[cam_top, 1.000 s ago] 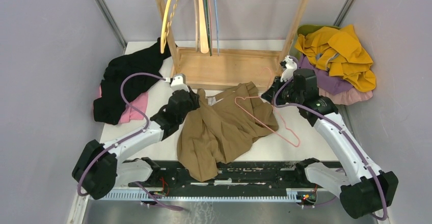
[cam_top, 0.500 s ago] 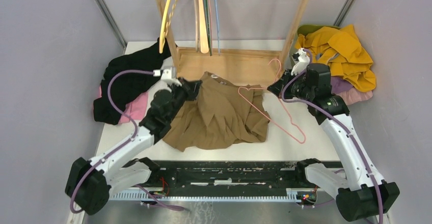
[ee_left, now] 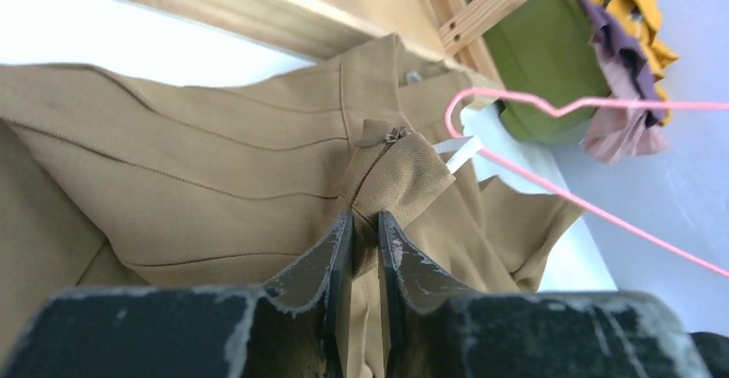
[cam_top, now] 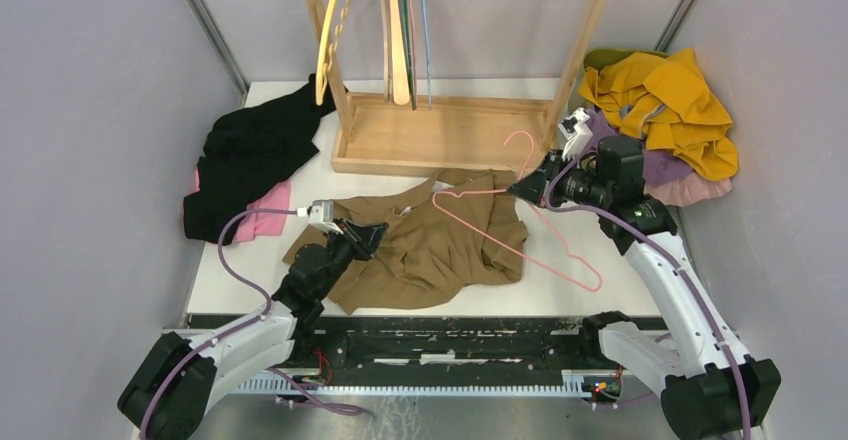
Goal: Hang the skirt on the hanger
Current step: Hang the skirt on the hanger.
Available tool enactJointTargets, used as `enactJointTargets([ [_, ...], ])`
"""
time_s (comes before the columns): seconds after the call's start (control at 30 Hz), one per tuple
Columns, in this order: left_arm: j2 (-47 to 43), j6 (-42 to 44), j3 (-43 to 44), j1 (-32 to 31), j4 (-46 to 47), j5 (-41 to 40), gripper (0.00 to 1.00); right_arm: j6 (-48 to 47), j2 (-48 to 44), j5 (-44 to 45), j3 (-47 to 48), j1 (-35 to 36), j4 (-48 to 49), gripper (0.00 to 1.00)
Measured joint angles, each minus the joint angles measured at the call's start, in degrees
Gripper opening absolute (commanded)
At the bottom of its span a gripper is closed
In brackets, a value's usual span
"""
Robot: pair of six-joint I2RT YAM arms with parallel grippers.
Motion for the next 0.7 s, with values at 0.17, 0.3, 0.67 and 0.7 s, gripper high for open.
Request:
enactJointTargets([
  [0.17, -2.5, -0.2, 0.0, 0.0, 0.6, -1.7, 0.23, 2.1, -0.1, -4.3, -2.3, 0.0, 2.5, 0.01],
  [0.3, -3.7, -0.2, 0.0, 0.0, -0.2, -2.8, 0.23, 4.2, -0.1, -7.0, -3.8, 0.0, 4.7, 0.01],
  [0.67, -2.0, -0.2, 0.0, 0.0, -1.0, -2.8, 0.23, 10.1, 0.2, -10.3, -4.1, 2.2, 11.1, 0.01],
  [0.7, -2.0, -0.2, 0.0, 0.0, -1.1, -2.8, 0.23, 10.2, 0.5, -10.3, -4.1, 2.7, 11.5, 0.01],
])
